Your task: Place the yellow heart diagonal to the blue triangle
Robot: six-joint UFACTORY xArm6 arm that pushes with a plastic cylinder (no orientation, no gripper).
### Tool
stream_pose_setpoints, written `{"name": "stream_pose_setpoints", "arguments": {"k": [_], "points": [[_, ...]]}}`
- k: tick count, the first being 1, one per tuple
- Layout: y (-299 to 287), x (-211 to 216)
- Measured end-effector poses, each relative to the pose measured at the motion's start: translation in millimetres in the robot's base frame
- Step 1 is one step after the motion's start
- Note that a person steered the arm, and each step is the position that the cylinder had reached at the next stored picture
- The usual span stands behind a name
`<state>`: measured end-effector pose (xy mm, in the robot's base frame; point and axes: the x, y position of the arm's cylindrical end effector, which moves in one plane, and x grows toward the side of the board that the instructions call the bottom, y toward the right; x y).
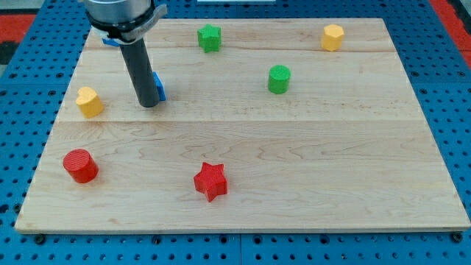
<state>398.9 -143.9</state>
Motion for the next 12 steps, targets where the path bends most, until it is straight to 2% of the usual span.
{"name": "stream_pose_setpoints", "arguments": {"k": [2,4,5,6,7,8,9,10,11,12], "points": [[-16,-7],[-105,-61],[-158,-61],[-158,-54],[-88,9],[-112,22],[-101,49],[6,62],[61,21],[78,-34]]}}
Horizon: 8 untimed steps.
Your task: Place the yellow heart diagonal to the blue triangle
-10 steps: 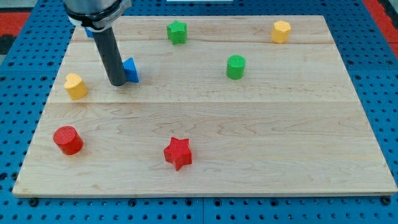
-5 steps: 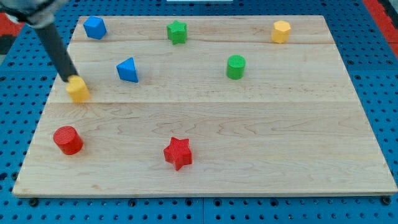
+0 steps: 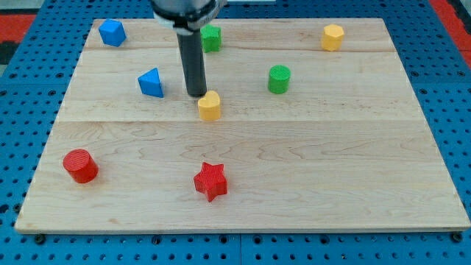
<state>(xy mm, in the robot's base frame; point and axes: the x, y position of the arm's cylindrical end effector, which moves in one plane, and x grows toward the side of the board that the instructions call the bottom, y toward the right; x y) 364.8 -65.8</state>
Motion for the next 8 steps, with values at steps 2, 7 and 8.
{"name": "stream_pose_setpoints", "arguments": {"k": [2,7,8], "points": [[-83,20],[-69,42],[-67,40]]}}
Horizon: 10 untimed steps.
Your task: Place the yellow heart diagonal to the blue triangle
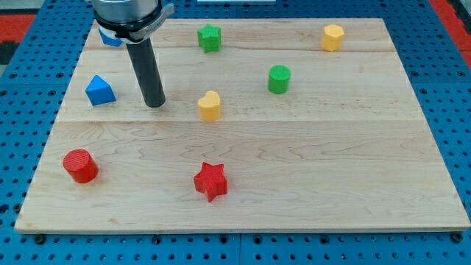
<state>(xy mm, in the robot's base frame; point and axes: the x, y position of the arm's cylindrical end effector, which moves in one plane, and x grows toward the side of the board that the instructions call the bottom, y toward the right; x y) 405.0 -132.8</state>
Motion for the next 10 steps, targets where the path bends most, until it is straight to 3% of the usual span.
{"name": "stream_pose_setpoints", "arguments": {"k": [2,3,4,6,8,9,10], "points": [[6,-8],[71,-7],[80,4],[73,4],[28,57],[106,73],[139,95]]}}
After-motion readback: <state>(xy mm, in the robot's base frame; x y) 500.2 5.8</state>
